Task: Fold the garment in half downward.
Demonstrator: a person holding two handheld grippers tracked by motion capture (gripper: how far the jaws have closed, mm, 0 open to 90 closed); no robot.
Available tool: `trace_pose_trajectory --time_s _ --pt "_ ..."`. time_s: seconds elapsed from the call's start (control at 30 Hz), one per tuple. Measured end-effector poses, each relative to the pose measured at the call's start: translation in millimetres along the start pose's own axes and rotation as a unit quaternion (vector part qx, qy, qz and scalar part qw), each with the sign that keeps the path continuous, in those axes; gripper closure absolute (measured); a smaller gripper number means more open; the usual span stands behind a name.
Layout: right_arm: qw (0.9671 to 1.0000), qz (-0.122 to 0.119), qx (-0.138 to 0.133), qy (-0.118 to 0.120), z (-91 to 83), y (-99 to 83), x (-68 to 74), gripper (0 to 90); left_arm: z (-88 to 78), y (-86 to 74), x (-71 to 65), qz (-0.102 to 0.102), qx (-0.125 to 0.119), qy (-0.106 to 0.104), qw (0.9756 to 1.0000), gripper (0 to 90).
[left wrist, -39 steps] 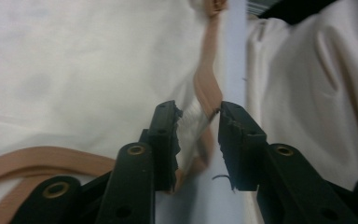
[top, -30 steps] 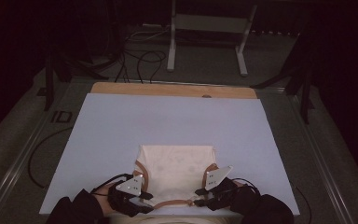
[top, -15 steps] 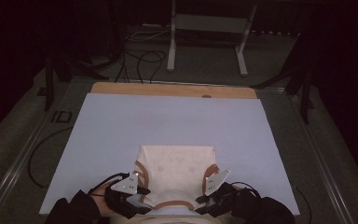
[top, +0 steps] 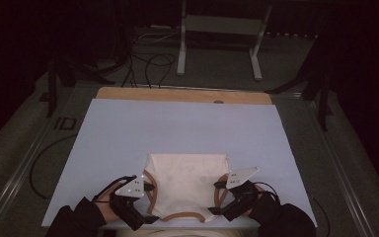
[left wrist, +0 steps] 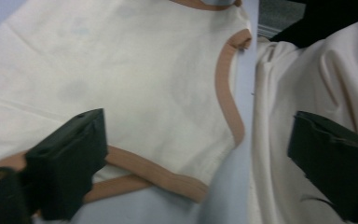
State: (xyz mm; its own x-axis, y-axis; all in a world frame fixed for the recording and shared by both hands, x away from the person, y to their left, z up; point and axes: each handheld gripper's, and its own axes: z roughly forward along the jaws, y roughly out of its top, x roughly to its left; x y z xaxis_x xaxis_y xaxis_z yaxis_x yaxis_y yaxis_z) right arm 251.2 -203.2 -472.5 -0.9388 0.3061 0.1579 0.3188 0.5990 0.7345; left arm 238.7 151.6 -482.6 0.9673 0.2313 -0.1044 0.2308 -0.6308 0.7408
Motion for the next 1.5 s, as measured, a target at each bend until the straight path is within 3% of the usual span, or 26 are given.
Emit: trace_pose_trajectory --time_s 0.13,0.27,0.4,0.77,1.13,1.37,1.5 --pt "0.9992 -0.006 -0.031 -0.024 -8.6 2.8 -6.1 12.4 -3.6 4.5 4.9 -0.003 -0.007 0.007 0.9999 0.6" --pt "0.9978 -0.014 -0.040 -0.051 -16.4 7.0 -11.7 10.0 -8.5 9.3 10.8 -0.006 -0.019 0.012 0.9997 0.6" --pt "0.9965 -0.012 -0.055 -0.062 -22.1 10.0 -16.6 10.0 -11.3 13.6 17.4 -0.013 -0.022 0.012 0.9996 0.7" --pt "0.9941 -0.013 -0.065 -0.086 -33.6 22.1 -32.7 10.2 -15.4 25.9 34.8 -0.023 -0.030 0.019 0.9991 0.7" --pt "0.9915 -0.017 -0.070 -0.108 -38.9 37.3 -50.5 10.3 -18.1 37.4 55.6 -0.030 -0.030 0.041 0.9982 0.7" --pt "0.9894 -0.004 -0.083 -0.119 -39.0 42.9 -63.8 10.3 -16.6 35.2 68.8 -0.043 -0.031 0.054 0.9972 0.7" --pt "0.9893 -0.001 -0.077 -0.124 -34.2 42.8 -70.2 10.3 -16.1 34.3 76.3 -0.050 -0.030 0.062 0.9964 0.7"
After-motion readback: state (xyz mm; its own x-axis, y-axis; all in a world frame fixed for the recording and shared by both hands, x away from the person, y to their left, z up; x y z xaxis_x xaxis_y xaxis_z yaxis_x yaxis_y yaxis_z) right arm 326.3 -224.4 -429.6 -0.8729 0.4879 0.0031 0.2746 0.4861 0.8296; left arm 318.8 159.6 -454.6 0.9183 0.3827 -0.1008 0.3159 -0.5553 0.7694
